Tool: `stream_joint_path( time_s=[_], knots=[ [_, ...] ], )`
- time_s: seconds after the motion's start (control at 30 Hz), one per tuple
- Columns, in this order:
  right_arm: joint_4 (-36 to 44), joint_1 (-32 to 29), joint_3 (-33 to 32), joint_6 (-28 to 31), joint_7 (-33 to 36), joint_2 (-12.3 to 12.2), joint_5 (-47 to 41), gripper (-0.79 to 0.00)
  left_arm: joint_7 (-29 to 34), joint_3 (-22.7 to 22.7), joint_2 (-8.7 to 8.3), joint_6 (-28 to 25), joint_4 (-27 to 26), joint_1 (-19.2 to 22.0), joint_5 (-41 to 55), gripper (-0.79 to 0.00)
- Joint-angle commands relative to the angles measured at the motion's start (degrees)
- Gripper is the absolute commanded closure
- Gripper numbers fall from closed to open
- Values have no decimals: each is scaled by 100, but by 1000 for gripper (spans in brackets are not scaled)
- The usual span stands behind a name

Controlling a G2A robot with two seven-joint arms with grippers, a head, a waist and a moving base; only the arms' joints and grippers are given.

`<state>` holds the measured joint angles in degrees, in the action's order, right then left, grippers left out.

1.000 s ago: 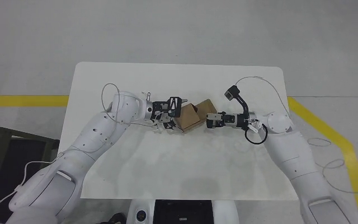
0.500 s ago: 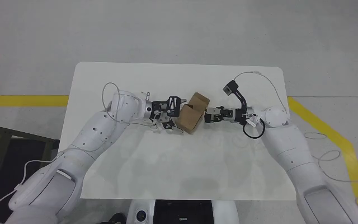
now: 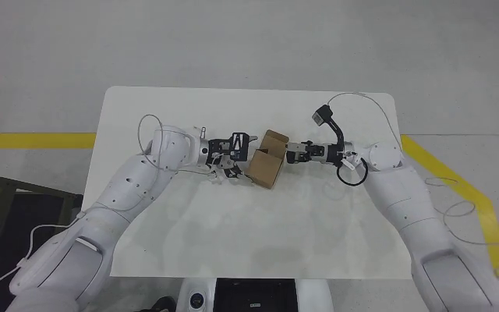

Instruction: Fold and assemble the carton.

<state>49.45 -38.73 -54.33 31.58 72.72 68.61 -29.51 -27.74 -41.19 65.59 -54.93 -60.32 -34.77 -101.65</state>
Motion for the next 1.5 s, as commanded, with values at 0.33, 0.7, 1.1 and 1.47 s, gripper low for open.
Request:
stream_joint_path(
  time_s=[0.33, 0.7, 1.1, 1.47],
  knots=[
    [420, -302, 79, -221, 219, 6, -260, -785, 350, -456, -134, 205, -22, -110, 281, -785],
    [924, -633, -201, -238, 229, -163, -104, -785, 641, -814, -226, 418, 149, -67, 377, -785],
    [-7, -13, -263, 429, -668, -83, 547, -785, 913, -1018, -263, 504, 73, -158, 629, -785],
    [-765, 613, 349, 593, -595, 251, 291, -785, 1189, -1301, -461, -84, -733, -658, 636, -785]
  ],
)
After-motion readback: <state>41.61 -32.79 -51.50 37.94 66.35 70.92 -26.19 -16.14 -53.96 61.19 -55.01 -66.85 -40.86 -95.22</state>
